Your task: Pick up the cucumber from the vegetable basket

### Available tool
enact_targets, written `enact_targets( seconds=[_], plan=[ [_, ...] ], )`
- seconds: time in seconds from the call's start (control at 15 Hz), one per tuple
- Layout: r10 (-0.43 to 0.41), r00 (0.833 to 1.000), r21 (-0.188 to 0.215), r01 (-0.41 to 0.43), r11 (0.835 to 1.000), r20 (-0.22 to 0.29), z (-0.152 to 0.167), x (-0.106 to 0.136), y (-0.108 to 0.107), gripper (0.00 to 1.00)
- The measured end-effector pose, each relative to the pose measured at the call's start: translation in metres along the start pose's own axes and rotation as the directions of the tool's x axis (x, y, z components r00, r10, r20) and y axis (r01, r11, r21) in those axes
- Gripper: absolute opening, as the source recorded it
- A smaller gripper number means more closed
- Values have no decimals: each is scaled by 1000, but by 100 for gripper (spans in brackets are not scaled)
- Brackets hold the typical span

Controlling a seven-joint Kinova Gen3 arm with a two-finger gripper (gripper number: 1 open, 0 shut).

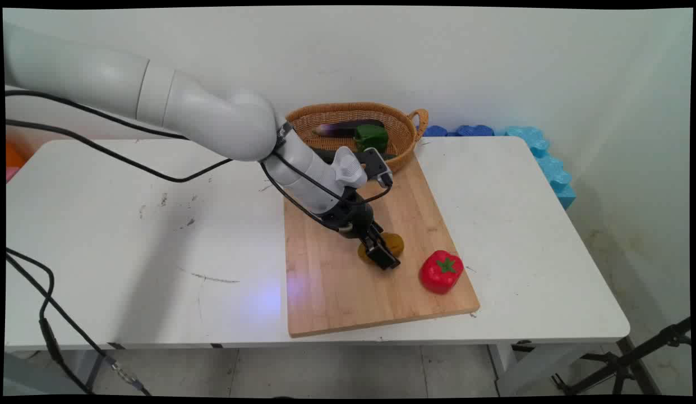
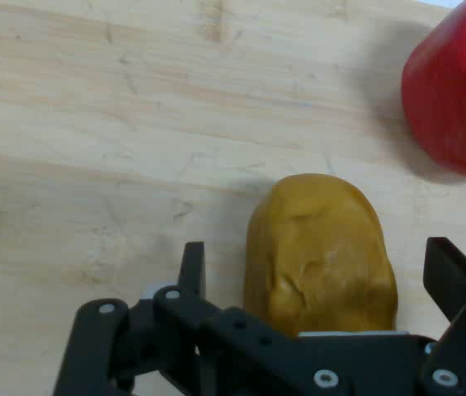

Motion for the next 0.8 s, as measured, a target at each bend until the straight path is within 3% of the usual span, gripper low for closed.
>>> enact_targets(
  seconds=[0.4,0.8],
  plan=[
    [29,999,2,-29,1000,-25,-25,8,-4,100],
    [110,993,30,-108,994,-49,-71,22,-24,100]
  ],
)
